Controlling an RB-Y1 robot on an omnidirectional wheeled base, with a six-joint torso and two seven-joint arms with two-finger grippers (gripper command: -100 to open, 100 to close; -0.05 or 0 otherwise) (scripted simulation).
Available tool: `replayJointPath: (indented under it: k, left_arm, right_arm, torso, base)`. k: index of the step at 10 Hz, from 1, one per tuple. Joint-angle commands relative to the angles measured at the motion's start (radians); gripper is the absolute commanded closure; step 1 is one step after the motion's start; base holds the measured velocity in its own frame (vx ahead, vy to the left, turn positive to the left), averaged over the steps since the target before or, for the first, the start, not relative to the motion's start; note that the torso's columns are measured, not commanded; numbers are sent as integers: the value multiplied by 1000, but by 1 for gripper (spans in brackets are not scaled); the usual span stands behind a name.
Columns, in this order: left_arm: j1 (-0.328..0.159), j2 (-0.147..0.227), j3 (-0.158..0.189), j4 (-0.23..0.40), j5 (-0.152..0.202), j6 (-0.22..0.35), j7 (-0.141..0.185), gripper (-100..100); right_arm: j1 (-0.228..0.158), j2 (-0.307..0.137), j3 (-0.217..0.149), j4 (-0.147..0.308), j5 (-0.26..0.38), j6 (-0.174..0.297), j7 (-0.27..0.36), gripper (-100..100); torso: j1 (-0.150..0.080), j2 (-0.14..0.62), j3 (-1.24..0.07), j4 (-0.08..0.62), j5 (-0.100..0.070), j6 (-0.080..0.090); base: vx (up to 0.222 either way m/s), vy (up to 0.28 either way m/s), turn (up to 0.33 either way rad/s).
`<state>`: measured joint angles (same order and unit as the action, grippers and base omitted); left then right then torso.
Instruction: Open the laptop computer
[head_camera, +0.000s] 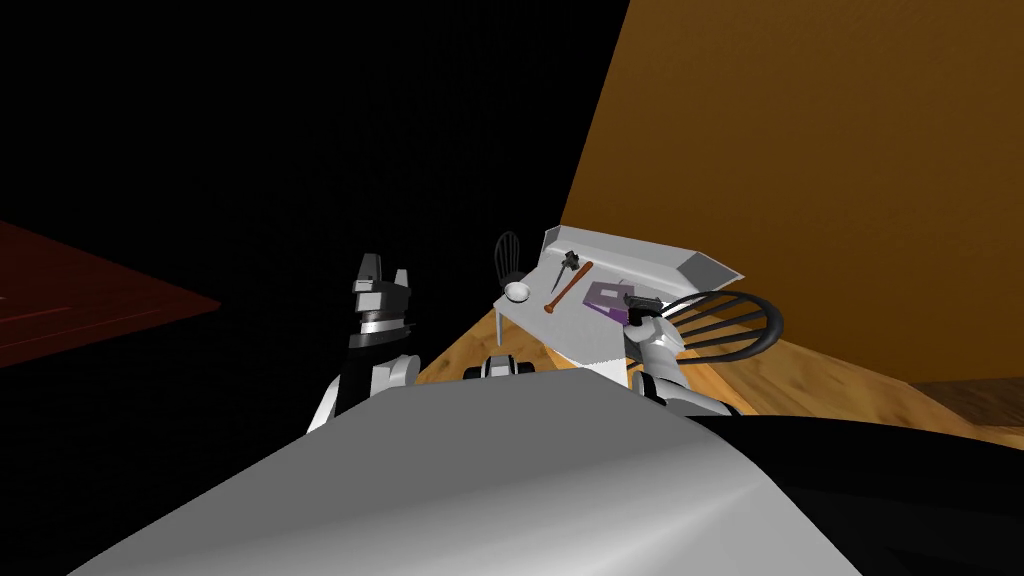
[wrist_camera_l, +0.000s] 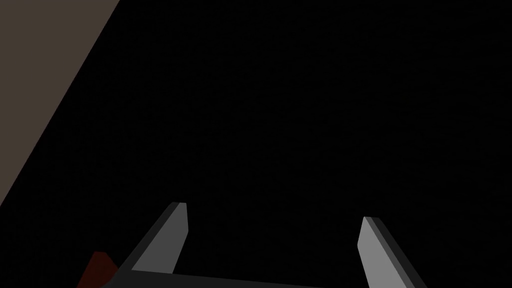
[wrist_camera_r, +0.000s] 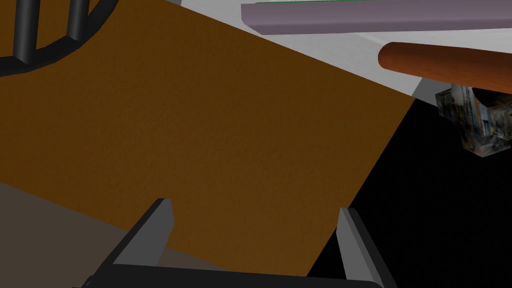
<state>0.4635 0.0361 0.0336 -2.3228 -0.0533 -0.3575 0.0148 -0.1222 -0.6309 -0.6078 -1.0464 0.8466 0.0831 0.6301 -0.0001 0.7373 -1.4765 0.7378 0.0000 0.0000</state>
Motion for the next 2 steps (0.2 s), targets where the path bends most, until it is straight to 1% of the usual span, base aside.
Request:
replayJointPath:
  k: [1,2]
  left_arm:
    - [0,0,0,0,0,0,0,0]
    - [0,0,0,0,0,0,0,0]
  right_arm:
    - [0,0,0,0,0,0,0,0]
    - [0,0,0,0,0,0,0,0]
  torso:
    - [0,1,0,0,0,0]
    - [0,1,1,0,0,0]
  base:
    - [0,0,0]
    - [0,0,0]
